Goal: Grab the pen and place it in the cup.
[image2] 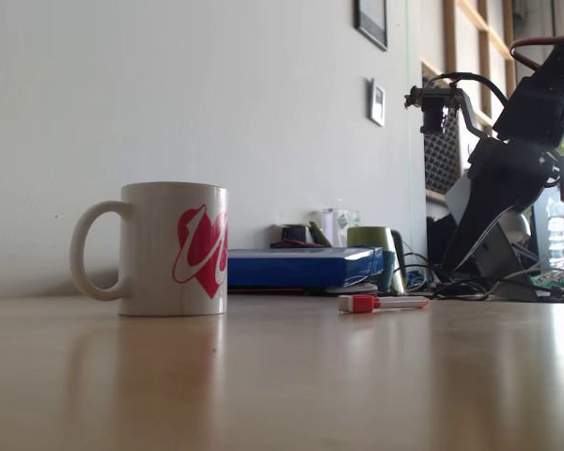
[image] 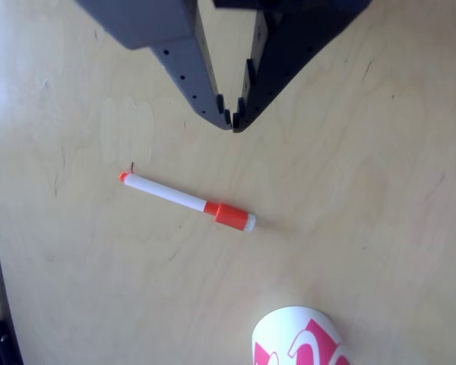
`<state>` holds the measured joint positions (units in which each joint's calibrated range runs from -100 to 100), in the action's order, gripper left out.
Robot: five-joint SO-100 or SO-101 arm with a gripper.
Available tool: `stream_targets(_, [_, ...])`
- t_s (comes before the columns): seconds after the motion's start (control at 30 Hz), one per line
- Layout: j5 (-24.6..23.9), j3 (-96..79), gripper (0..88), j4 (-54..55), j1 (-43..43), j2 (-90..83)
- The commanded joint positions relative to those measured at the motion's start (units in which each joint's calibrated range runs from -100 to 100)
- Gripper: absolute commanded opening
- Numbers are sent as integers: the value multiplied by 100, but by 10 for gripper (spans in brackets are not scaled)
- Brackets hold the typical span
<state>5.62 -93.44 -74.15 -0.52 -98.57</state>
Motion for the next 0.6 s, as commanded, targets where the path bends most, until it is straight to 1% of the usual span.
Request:
stream_targets(0.0, [11,132,10,5,31,114])
stream_targets(0.07, [16,177,11,56,-28,322])
stream_targets(0.13, [16,267,14,383,31,886])
stream_targets(0.23, [21,630,15,1028,39,2180])
stream_targets(0.3, [58,1272,12,1381,31,3400])
stream_targets(0.37, [279,1834,11,1432,-94,4214])
stream_targets(0.43, [678,2259,12,1398,-286,4869])
stream_targets(0.5, [1057,2594,17,1364,-553,5243])
stream_targets(0.57, [1288,2866,18,1260,-620,5392])
